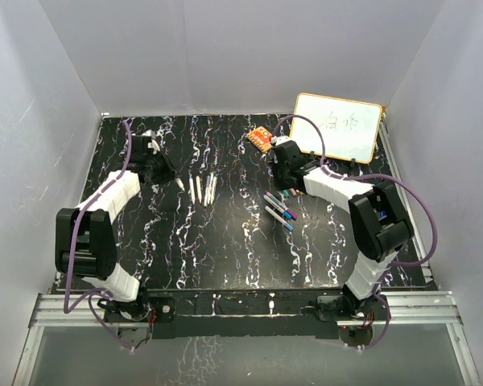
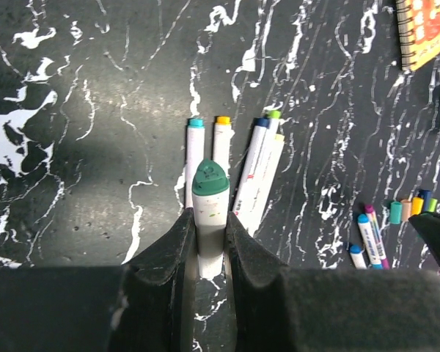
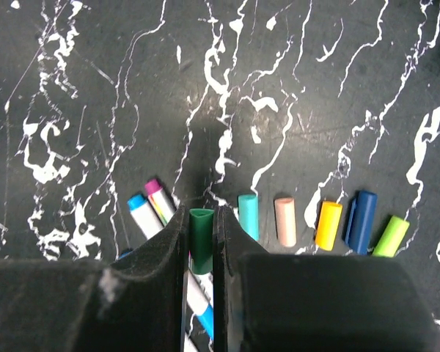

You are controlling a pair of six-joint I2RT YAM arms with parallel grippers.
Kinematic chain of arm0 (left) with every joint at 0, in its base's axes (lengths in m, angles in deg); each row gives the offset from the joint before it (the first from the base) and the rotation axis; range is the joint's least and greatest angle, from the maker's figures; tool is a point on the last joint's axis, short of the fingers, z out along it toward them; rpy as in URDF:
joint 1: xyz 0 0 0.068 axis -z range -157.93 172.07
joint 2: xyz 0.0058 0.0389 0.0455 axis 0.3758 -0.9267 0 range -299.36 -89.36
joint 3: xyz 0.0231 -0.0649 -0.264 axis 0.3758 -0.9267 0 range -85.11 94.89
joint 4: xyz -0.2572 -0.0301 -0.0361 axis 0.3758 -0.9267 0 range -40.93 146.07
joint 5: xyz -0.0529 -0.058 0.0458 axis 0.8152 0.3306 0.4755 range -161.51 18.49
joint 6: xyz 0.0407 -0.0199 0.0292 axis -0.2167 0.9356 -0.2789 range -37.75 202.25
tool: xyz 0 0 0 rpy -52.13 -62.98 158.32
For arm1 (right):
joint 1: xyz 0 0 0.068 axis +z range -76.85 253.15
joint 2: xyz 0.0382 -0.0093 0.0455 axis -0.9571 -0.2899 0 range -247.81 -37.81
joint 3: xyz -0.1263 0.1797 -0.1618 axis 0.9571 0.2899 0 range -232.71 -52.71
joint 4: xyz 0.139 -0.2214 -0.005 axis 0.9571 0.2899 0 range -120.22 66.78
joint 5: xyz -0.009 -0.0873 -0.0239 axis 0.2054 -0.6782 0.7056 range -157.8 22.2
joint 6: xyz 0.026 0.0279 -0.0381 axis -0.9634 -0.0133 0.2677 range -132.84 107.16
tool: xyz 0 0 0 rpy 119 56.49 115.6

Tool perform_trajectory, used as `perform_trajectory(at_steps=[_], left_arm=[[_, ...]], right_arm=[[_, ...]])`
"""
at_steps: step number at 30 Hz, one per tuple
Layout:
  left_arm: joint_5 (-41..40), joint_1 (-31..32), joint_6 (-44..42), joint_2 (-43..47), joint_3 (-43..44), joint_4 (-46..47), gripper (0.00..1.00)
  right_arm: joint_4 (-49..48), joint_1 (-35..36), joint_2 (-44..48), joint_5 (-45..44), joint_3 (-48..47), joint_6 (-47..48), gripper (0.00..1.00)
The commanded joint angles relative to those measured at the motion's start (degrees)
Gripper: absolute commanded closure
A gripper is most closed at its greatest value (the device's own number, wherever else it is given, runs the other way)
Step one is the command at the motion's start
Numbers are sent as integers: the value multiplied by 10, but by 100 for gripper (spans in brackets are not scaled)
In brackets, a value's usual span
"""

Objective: Open the pen caps

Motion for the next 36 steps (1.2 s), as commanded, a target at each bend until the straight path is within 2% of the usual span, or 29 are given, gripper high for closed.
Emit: perform_trajectory(at_steps=[1, 20, 22, 26, 36], left_arm=[[18, -12, -24, -6, 8, -30, 100], [51, -22, -31, -70, -2, -10, 100], [51, -22, -33, -74, -1, -14, 100], [54, -22, -35, -85, -1, -11, 100], [63, -22, -37, -119, 1, 0, 94]], right_arm=[[-7, -8, -34, -1, -43, 11, 100], [14, -16, -108, 5, -99, 14, 100], [17, -17, -112, 5, -103, 15, 98], [22, -17, -113, 8, -106, 15, 87], [22, -17, -108, 17, -106, 15, 72]])
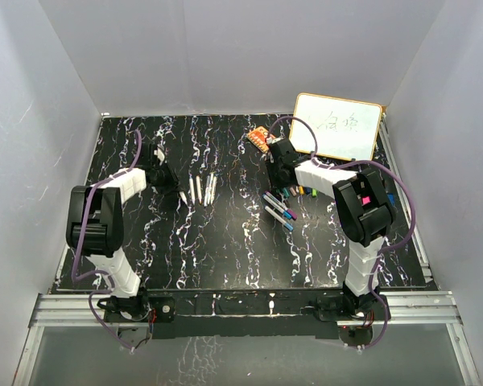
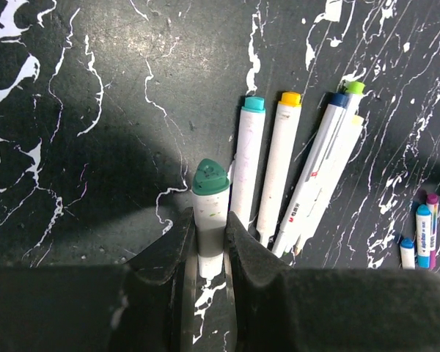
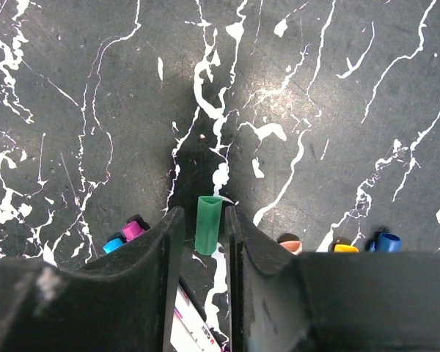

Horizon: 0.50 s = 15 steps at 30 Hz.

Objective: Open the pen caps

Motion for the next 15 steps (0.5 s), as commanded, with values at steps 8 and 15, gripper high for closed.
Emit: perform_trajectory(at_steps=[8, 15], left_arm=[[24, -4, -2, -20, 1, 14, 88], [36, -3, 2, -27, -2, 25, 80]], right_arm=[[-19, -3, 52, 9, -14, 4, 60], [-20, -3, 132, 21, 17, 1, 54]])
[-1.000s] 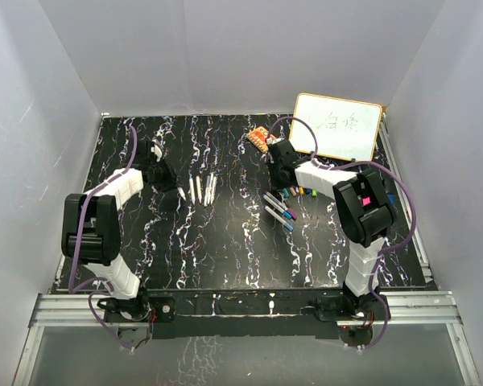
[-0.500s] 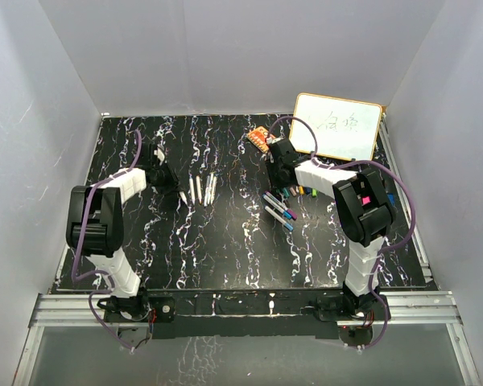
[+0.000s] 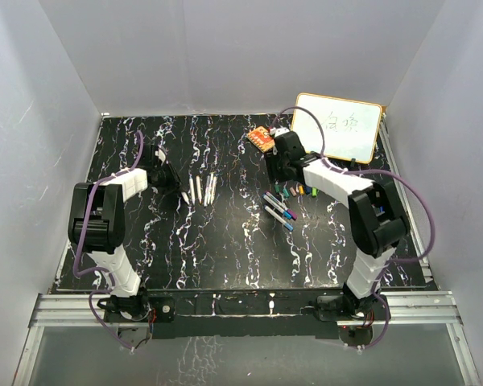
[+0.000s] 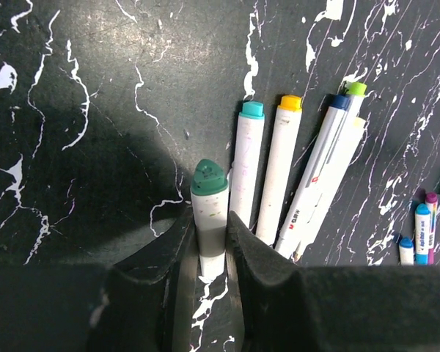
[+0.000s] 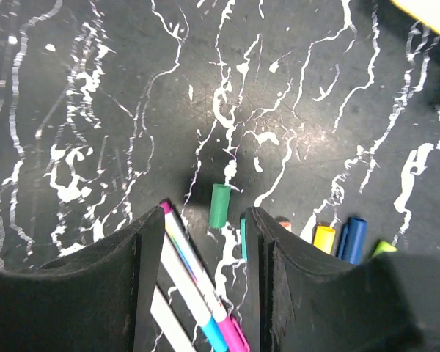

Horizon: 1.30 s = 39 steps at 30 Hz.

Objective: Open the pen caps

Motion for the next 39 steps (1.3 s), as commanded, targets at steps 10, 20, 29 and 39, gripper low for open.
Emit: perform_trajectory(at_steps=[10, 20, 29, 39], left_arm=[[16, -4, 1, 3, -1, 1, 71], [-48, -4, 15, 164, -22, 11, 62], [11, -6, 65, 372, -121, 183, 1], [51, -6, 111, 406, -148, 261, 1]], right_arm=[[-16, 15, 156, 33, 80, -2, 52], [-24, 89, 178, 12, 146, -2, 52], [-5, 112, 189, -35, 191, -24, 52], [25, 112, 193, -44, 213, -48, 53]])
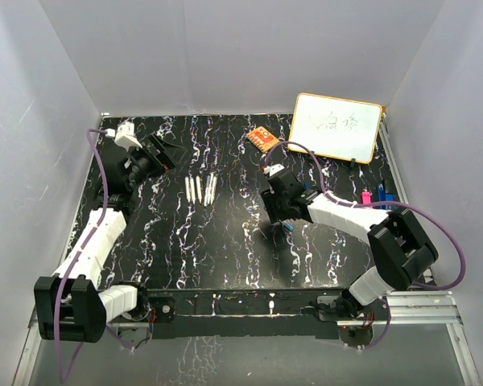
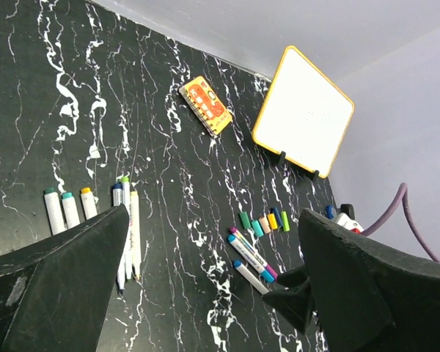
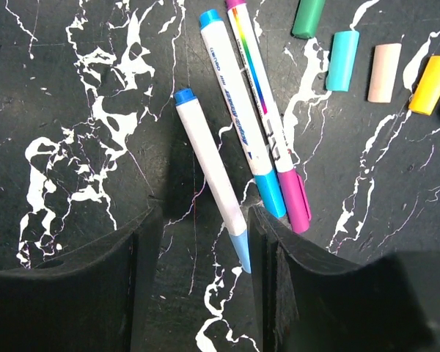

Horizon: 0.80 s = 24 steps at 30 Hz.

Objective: Open the pen caps

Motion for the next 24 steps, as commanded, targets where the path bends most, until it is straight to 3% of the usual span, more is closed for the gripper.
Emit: perform_trajectory(at_steps=[1, 24], left_arm=[[17, -3, 17, 29, -14, 51, 1], [4, -3, 10, 68, -13, 34, 1]], right_arm=[[0, -1, 10, -15, 3, -18, 53], [-10, -7, -29, 7, 23, -41, 63]])
